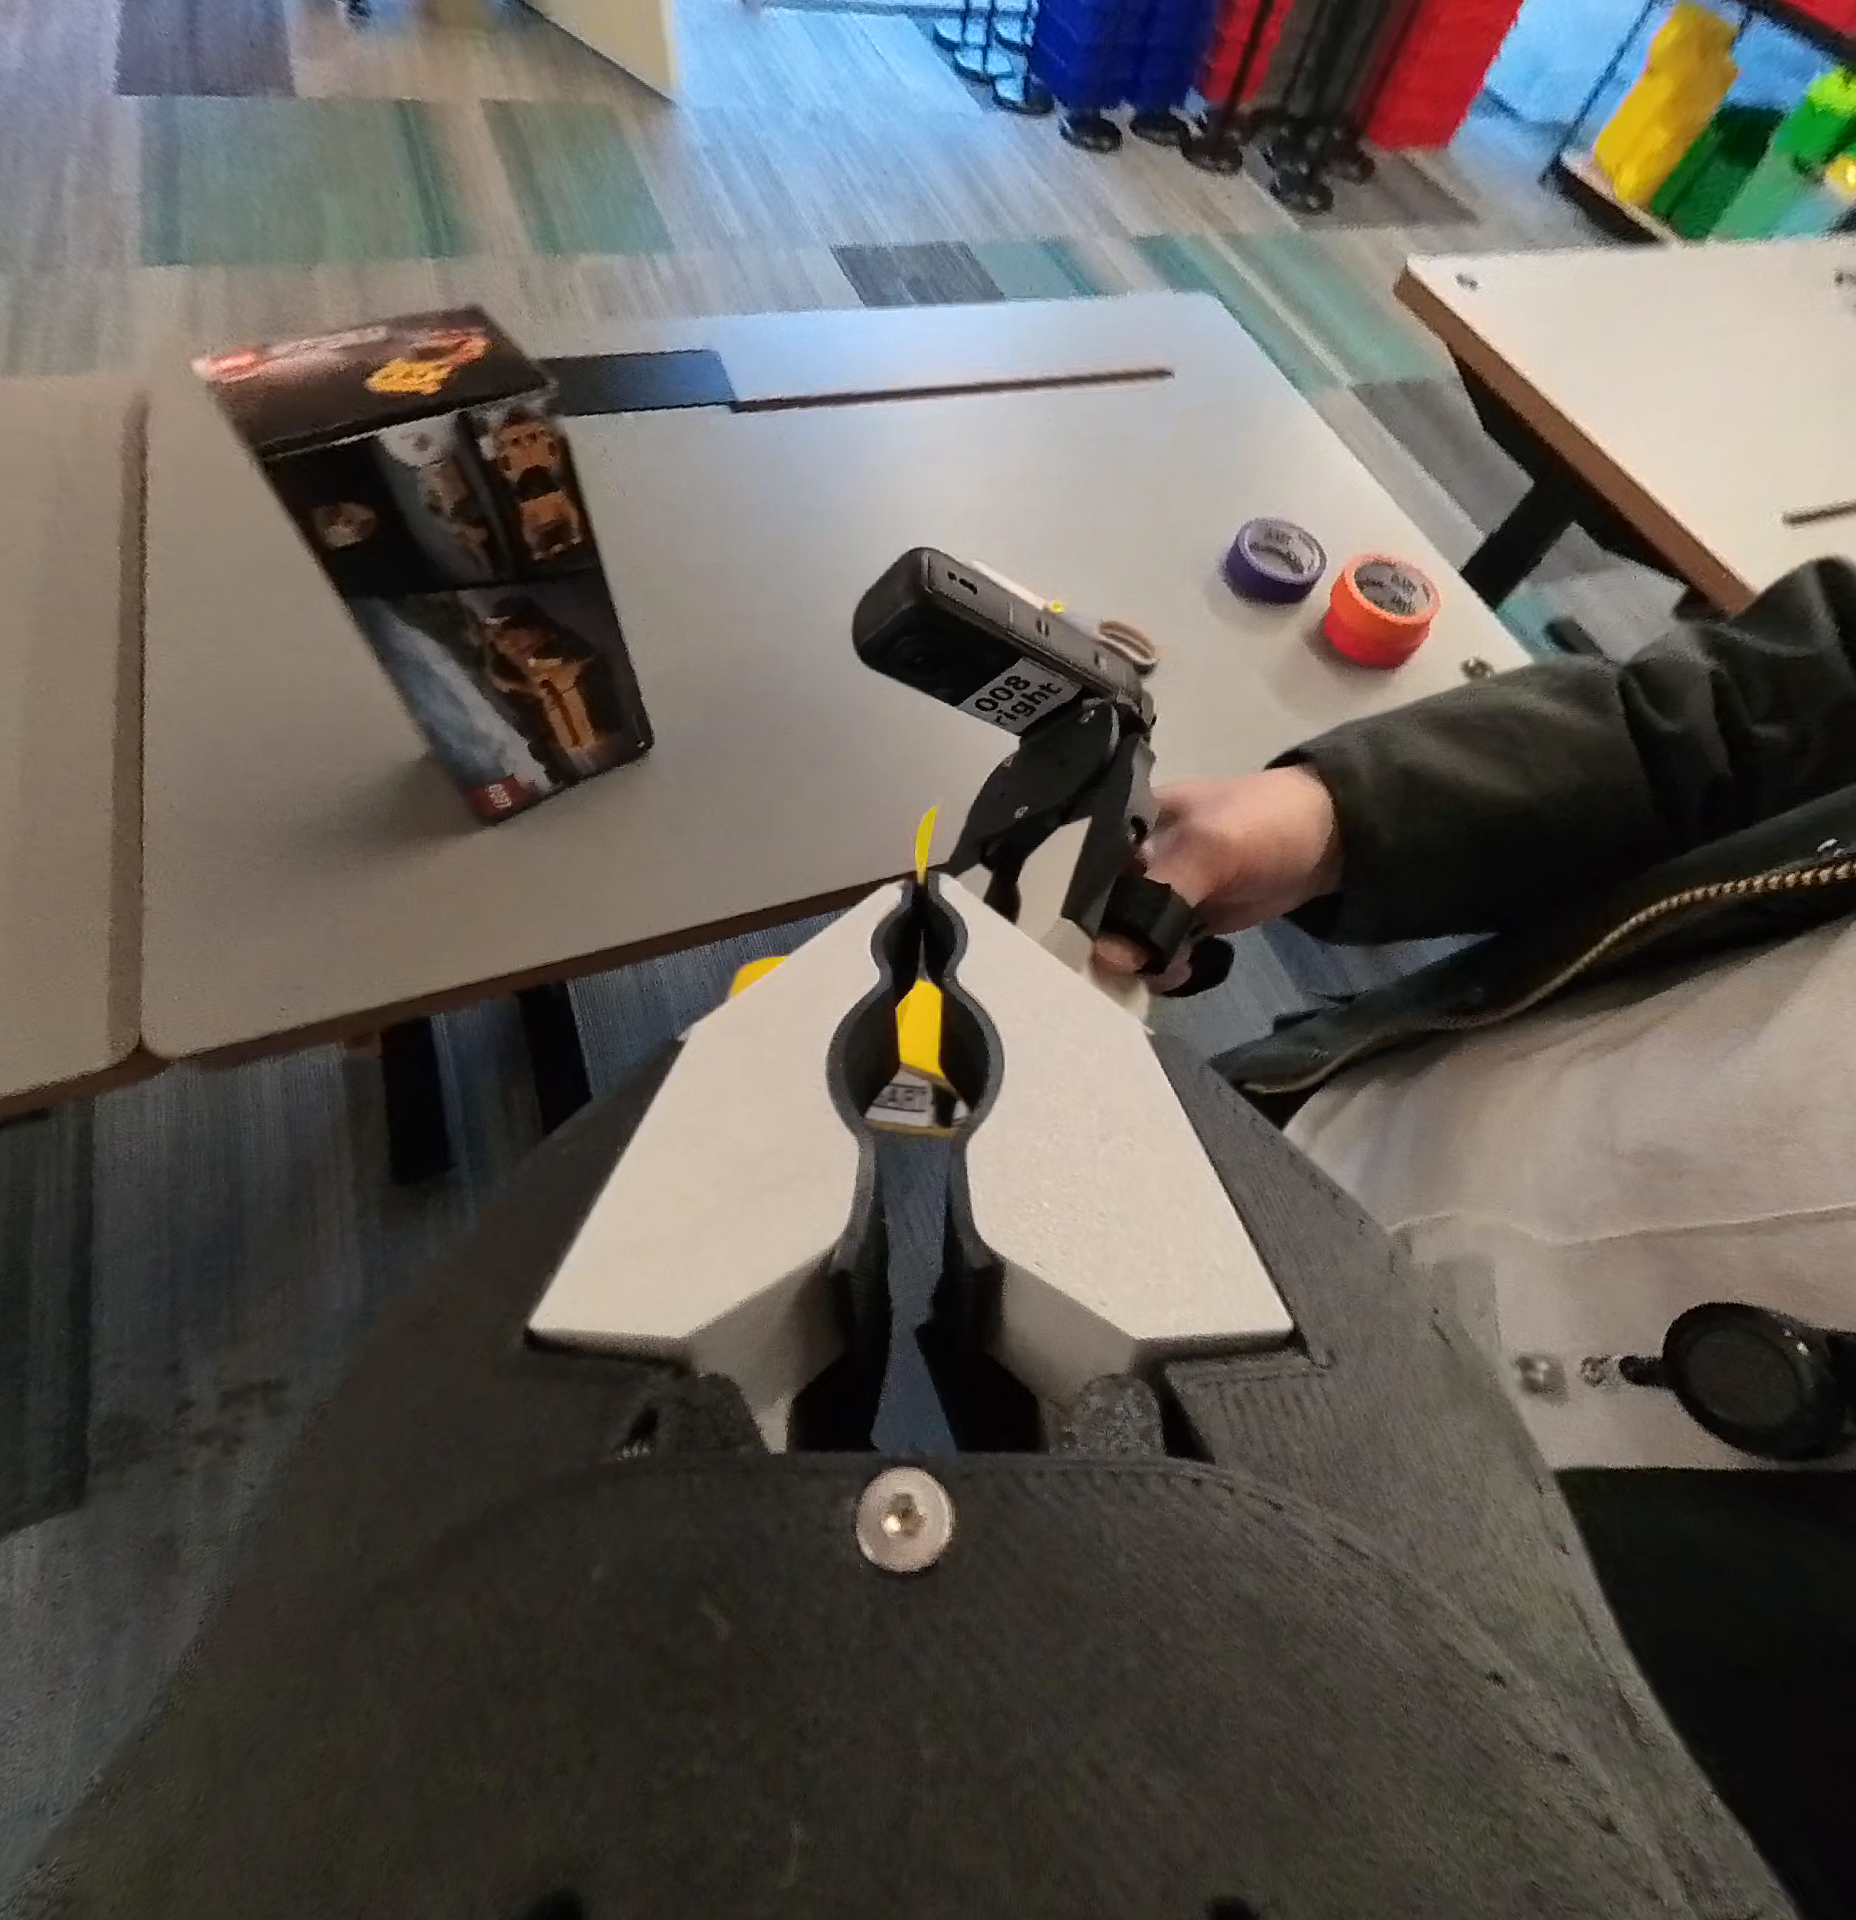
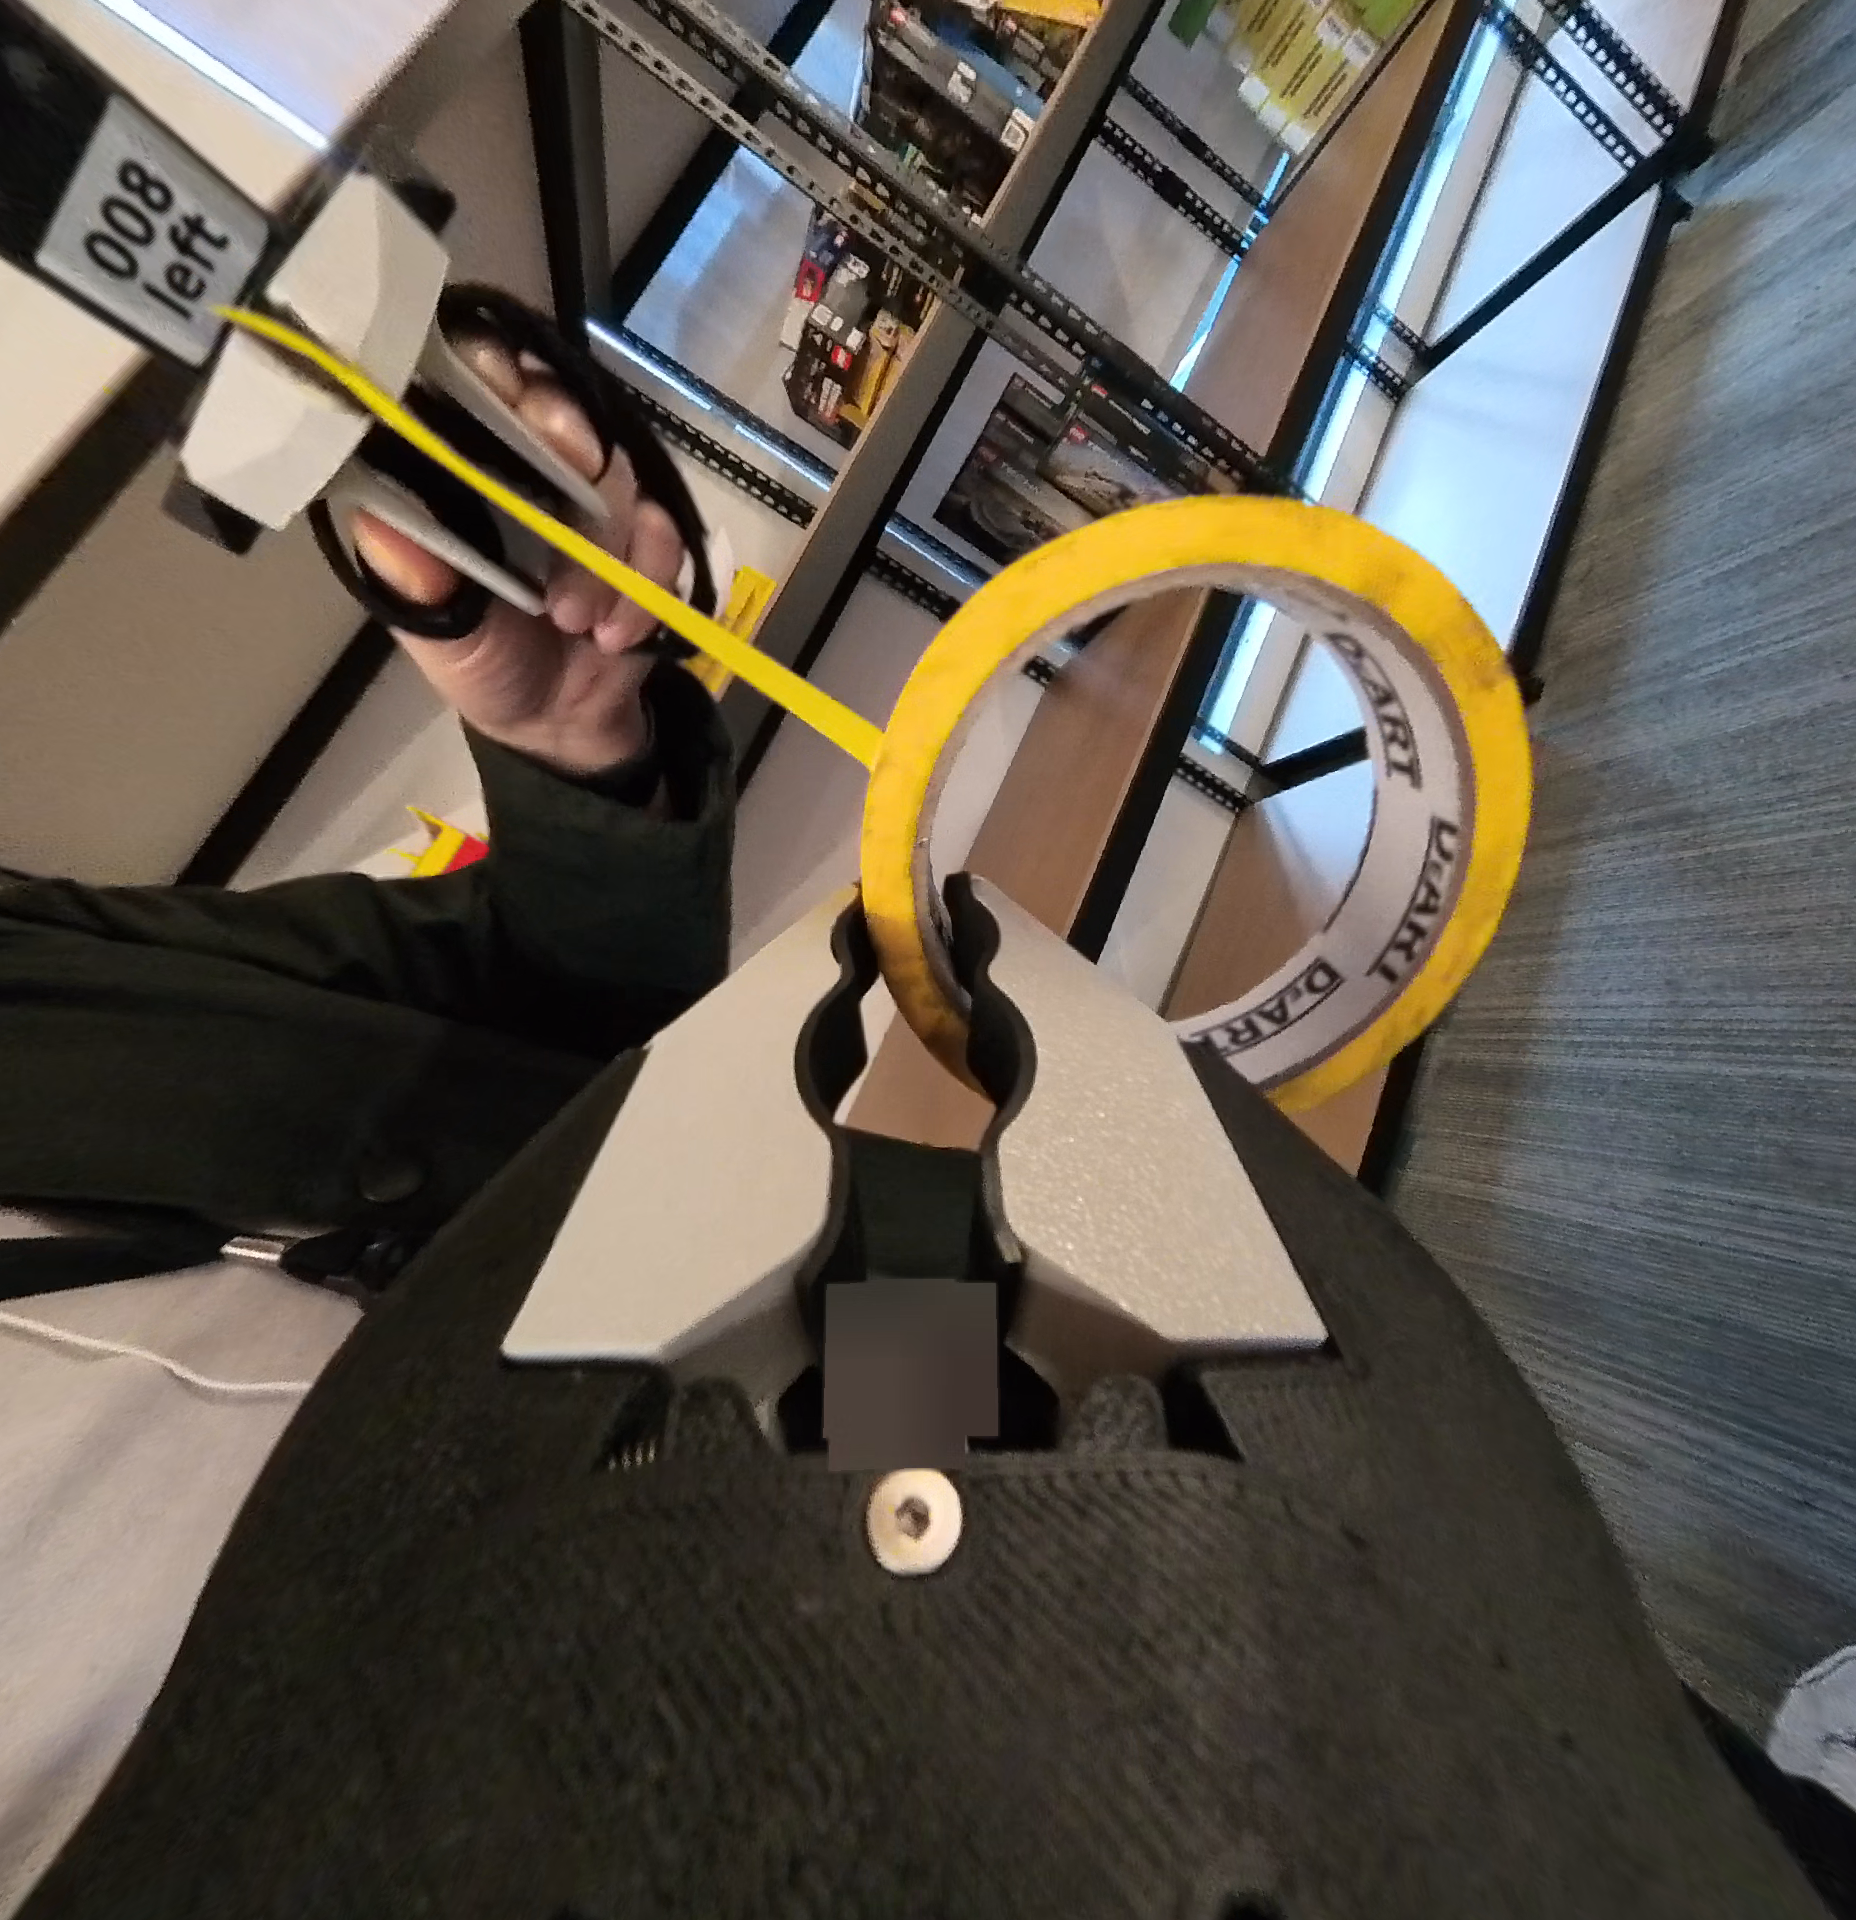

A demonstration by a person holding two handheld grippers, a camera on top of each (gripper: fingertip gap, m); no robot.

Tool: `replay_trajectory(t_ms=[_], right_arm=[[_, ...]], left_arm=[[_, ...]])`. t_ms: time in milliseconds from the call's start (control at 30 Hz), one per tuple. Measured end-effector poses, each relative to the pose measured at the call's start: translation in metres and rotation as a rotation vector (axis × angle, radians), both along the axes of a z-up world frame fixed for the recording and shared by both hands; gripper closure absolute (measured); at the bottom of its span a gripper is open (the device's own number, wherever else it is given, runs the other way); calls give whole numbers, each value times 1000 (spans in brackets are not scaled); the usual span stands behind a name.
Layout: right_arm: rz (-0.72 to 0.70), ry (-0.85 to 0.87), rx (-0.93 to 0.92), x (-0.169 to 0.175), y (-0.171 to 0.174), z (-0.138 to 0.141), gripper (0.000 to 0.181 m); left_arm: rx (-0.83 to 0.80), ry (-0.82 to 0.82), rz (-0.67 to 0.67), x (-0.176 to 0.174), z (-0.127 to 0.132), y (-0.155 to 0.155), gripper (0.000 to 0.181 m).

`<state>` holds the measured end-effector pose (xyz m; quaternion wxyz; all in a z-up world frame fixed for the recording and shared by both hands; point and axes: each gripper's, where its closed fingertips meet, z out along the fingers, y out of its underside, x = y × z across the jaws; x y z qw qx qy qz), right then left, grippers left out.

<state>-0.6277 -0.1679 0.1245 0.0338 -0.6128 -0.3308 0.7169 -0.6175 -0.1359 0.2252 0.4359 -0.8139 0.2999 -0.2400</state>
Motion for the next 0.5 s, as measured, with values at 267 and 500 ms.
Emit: replay_trajectory(t_ms=[267,500], right_arm=[[-83,160,-55,112,37,34,171],[-147,137,24,161,79,19,167]], left_arm=[[-112,-71,-144,81,5,79,181],[-143,-76,-216,137,7,138,181]])
